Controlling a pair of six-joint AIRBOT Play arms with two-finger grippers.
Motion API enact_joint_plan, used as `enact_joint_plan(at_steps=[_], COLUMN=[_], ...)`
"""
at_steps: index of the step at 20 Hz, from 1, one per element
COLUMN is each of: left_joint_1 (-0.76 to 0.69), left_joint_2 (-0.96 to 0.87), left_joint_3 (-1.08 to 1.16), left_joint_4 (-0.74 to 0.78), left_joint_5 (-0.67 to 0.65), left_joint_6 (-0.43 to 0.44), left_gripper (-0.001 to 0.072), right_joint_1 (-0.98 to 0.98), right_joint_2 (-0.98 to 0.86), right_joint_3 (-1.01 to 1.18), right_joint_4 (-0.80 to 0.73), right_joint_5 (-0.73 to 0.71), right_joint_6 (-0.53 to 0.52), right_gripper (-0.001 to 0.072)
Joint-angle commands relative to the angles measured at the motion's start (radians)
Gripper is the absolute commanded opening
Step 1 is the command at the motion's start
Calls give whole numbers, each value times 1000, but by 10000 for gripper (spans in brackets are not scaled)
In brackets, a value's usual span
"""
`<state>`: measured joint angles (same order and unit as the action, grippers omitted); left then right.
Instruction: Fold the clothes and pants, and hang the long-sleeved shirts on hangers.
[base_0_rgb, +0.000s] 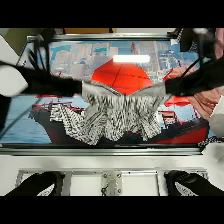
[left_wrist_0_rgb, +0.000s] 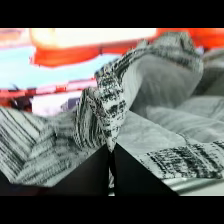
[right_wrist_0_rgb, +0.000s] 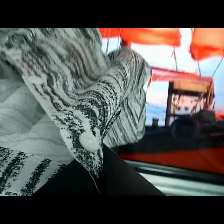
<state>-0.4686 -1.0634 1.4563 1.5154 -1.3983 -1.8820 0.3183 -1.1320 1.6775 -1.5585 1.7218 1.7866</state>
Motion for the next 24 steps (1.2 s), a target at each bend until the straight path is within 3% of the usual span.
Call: enact_joint_plan(at_steps=[1, 5, 8, 9, 10, 11, 13, 16, 17, 21, 24], left_joint_1=[-98, -180, -170, -148, -116, -67, 64, 324, 401, 666, 825], left_joint_2=[140, 213, 217, 214, 214, 214, 214, 158, 125, -61, -221], left_joint_3=[-391, -605, -610, -595, -574, -542, -469, -339, -298, -132, -25], left_joint_4=[-80, -213, -199, -198, -198, -198, -198, -189, -149, 119, 193], left_joint_5=[48, 190, 199, 199, 199, 198, 198, 197, 195, 209, 272], left_joint_6=[-56, -76, -64, -32, -1, 13, 85, 285, 313, 327, 327], left_gripper=[10, 11, 13, 209, 566, 712, 712, 712, 712, 713, 713], right_joint_1=[106, 166, 167, 167, 167, 167, 167, 167, 167, 167, 167], right_joint_2=[110, 129, 129, 129, 129, 129, 129, 129, 129, 129, 129], right_joint_3=[-285, -380, -380, -380, -380, -380, -380, -380, -380, -380, -380], right_joint_4=[-35, -16, -1, -1, -1, -1, -1, -1, -1, -1, -1], right_joint_5=[-35, -47, -49, -48, -48, -48, -49, -49, -49, -49, -49], right_joint_6=[135, 178, 178, 177, 178, 178, 178, 178, 178, 177, 178], right_gripper=[9, 11, 13, 12, 13, 12, 13, 13, 12, 13, 13])
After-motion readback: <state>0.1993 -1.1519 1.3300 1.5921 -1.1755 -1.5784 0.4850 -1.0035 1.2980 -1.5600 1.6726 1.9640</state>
